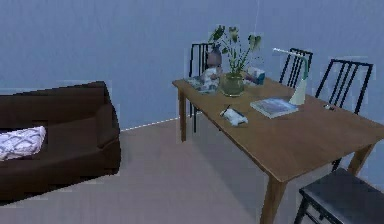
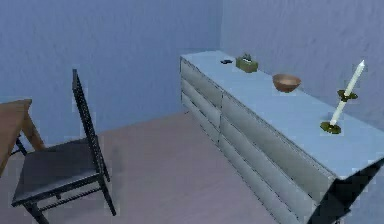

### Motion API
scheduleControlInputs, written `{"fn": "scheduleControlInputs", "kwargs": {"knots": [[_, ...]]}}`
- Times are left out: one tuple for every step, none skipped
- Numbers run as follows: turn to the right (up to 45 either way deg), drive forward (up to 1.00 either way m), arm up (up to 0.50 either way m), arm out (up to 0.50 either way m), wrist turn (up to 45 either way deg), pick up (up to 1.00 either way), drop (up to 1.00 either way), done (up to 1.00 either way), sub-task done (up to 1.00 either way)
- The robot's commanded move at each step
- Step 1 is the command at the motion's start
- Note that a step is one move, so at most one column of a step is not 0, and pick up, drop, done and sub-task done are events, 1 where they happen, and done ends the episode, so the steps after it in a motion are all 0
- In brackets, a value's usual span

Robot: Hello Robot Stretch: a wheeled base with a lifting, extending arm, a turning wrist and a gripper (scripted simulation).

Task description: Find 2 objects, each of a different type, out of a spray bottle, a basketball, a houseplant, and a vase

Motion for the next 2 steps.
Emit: {"fn": "scheduleControlInputs", "kwargs": {"knots": [[-3.0, 0.0, 0.0, 0.0, 0.0, 0.0, 0.0, 0.0, 0.0], [0.0, 0.6, 0.0, 0.0, 0.0, 0.0, 0.0, 0.0, 0.0]]}}
